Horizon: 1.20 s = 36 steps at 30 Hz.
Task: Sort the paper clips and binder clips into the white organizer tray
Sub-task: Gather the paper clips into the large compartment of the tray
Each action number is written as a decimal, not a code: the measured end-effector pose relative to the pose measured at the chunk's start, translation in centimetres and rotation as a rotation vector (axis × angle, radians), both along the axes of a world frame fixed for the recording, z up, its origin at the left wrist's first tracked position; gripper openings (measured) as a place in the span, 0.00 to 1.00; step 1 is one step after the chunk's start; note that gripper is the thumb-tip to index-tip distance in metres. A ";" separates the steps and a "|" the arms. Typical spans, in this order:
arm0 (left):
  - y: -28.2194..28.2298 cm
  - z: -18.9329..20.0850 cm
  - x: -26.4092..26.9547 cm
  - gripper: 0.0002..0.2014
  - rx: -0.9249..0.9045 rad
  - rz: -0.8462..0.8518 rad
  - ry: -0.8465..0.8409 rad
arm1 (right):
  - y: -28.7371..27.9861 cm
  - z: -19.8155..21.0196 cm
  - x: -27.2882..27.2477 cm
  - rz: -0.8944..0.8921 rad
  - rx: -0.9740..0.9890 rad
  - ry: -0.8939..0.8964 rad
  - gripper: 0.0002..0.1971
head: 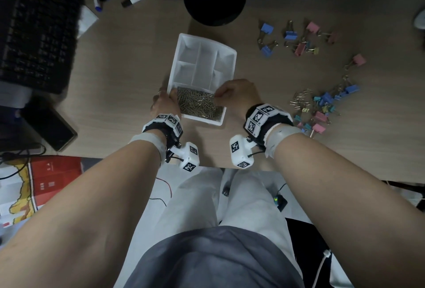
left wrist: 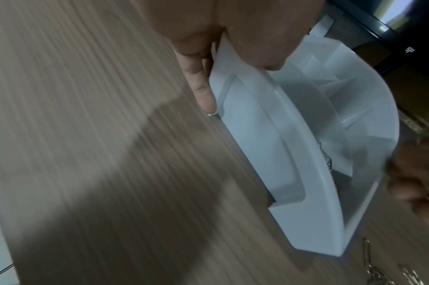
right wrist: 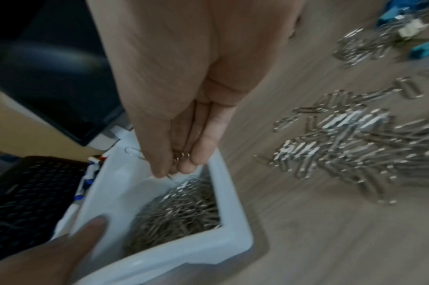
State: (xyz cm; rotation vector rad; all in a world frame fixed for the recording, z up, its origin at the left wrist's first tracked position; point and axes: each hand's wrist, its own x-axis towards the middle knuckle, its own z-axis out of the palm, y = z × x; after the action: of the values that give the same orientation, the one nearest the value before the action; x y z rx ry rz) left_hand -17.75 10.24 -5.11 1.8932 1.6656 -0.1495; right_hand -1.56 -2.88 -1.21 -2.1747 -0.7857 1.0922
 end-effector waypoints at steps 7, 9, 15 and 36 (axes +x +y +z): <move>-0.3 0.0 0.1 0.25 0.001 -0.006 0.000 | -2.4 -1.7 2.0 -0.185 -0.122 -0.204 0.05; -0.6 0.1 0.2 0.25 0.015 -0.020 -0.002 | -4.9 -2.2 2.7 -0.207 -0.243 -0.282 0.12; -1.8 0.6 0.7 0.25 0.042 -0.089 0.013 | -10.3 -1.5 3.7 -0.261 -0.418 -0.324 0.13; -6.4 1.7 3.4 0.24 0.111 -0.108 0.083 | -17.1 -3.3 3.4 0.160 -0.373 -0.327 0.10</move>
State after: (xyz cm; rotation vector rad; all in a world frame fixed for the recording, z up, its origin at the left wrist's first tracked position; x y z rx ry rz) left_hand -14.35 3.88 -3.37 2.0868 1.6570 -0.1844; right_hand 1.84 -19.95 -4.55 -2.6910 -0.9749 1.0386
